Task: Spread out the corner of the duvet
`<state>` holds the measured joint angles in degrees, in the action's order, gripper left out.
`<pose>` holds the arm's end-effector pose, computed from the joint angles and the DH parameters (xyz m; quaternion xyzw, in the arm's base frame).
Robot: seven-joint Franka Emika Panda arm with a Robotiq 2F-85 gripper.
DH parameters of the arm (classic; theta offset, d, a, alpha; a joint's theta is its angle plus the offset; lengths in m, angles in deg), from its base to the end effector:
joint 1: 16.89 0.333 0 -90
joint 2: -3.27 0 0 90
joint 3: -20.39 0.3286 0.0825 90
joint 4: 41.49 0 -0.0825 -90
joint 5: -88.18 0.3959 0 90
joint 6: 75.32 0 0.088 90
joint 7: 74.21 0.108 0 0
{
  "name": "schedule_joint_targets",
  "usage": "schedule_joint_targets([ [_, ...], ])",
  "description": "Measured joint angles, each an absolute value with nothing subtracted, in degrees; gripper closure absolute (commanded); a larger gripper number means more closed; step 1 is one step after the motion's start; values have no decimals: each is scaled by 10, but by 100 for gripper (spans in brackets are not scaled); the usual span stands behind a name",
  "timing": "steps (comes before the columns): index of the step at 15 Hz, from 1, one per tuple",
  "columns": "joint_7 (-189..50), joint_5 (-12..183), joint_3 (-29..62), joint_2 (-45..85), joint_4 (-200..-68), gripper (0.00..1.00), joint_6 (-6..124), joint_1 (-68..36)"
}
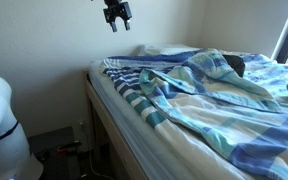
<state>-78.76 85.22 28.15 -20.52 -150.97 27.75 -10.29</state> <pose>0.4325 0.1216 0.7005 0.9739 0.1627 0.1530 0.0406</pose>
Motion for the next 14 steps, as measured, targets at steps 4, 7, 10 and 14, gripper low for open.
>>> schedule_joint_targets([
  [4,-744,842,277,-223,-1539,0,277,-121],
  [7,-713,841,271,-244,-1571,0,270,-132],
  [10,-687,841,268,-269,-1599,0,251,-140],
  [14,-659,841,267,-301,-1628,0,222,-142],
])
